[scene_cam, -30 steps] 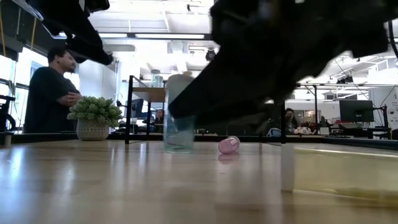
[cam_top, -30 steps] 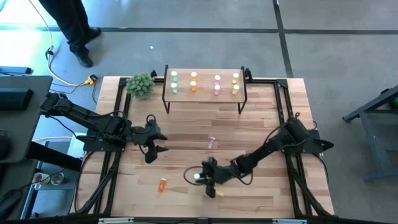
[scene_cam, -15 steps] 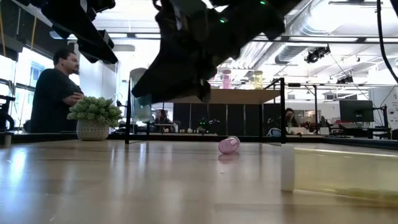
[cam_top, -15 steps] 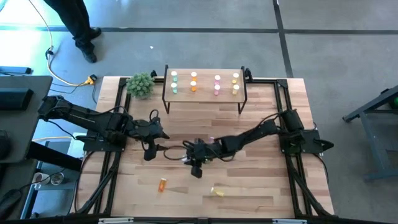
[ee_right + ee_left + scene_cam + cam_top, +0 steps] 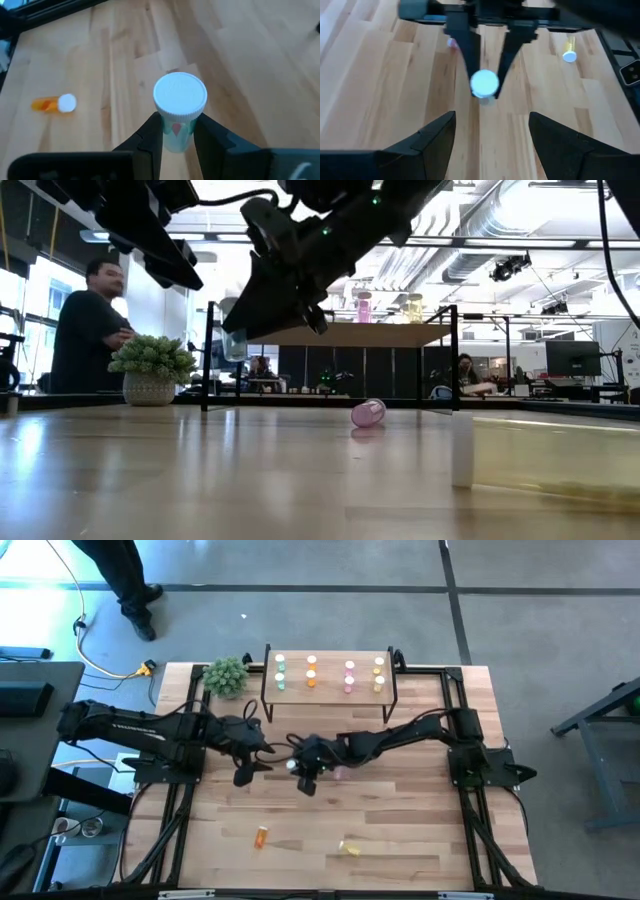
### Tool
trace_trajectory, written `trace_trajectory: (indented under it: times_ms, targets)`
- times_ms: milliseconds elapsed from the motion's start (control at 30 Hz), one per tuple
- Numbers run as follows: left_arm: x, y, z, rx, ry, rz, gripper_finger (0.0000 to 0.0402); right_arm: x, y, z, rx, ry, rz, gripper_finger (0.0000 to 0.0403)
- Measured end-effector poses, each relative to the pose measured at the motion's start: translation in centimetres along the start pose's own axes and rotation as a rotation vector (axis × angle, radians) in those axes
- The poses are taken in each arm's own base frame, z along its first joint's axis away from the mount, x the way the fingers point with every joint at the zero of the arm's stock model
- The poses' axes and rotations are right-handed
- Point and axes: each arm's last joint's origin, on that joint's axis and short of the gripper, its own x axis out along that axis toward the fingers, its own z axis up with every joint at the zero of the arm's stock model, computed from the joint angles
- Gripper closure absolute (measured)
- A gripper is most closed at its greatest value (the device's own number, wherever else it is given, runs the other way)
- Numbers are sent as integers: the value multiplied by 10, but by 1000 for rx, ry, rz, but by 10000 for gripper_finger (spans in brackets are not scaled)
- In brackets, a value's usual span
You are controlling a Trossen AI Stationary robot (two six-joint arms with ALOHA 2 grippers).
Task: Pick and place medicine bottles onto shelf by color
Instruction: Put the blue pill bottle on the shelf aligned with the blue pill bottle
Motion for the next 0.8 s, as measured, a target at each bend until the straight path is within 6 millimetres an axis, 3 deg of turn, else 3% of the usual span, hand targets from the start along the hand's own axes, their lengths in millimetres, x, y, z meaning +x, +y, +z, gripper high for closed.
trace_trajectory:
  times_ms: [300,600,800]
  targets:
    - [-2,11,1,48,6,42,161,-1,-23,8,41,-5,-8,324]
    - [-14,17,25,40,43,87,161,-2,-35,12,60,-5,7,324]
    - [2,19,33,55,143,91,161,-2,-35,14,55,-15,59,324]
